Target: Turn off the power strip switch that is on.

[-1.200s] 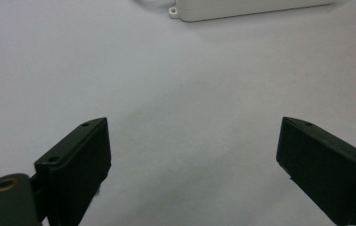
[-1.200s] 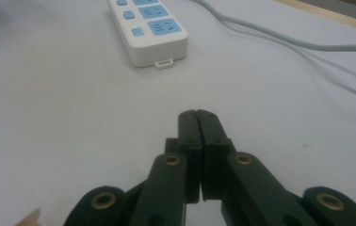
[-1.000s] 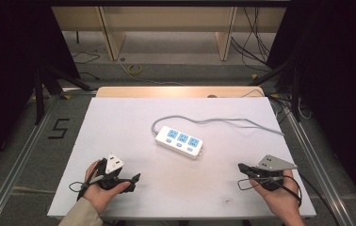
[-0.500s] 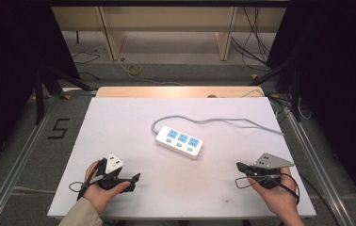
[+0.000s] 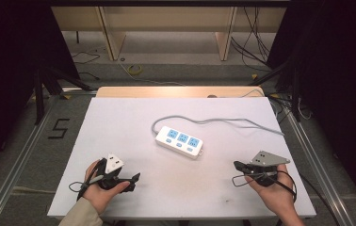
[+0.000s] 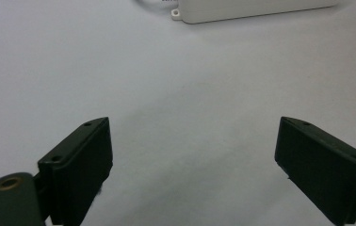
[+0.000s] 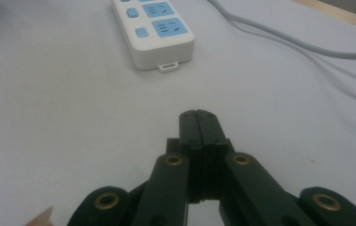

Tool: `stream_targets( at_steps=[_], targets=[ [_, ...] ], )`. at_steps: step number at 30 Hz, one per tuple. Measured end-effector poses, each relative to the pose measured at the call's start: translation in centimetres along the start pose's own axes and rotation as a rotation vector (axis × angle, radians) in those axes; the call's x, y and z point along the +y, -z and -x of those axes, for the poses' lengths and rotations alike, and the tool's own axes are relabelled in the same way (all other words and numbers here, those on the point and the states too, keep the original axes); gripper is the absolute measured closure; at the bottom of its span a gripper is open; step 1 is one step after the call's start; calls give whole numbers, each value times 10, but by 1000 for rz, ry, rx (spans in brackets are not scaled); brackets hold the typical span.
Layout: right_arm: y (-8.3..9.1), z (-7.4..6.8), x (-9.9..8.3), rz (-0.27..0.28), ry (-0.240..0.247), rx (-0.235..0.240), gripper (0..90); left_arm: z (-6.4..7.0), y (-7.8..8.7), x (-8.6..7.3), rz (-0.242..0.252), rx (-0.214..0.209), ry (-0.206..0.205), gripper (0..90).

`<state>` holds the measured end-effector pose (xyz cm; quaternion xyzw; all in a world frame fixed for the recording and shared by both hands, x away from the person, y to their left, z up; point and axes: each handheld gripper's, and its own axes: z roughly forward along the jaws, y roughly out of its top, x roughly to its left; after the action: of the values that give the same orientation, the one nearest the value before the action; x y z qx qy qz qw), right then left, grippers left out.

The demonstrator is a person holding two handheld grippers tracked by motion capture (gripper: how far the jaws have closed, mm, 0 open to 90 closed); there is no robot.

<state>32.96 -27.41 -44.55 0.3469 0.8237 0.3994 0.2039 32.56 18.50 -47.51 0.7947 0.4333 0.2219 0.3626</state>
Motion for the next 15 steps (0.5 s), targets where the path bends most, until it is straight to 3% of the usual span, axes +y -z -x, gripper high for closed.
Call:
stream_targets(
  at_steps=[15],
  targets=[
    [-7,-3,9,-10,11,13,900,0,0,0,4,5,4,116]
  ],
)
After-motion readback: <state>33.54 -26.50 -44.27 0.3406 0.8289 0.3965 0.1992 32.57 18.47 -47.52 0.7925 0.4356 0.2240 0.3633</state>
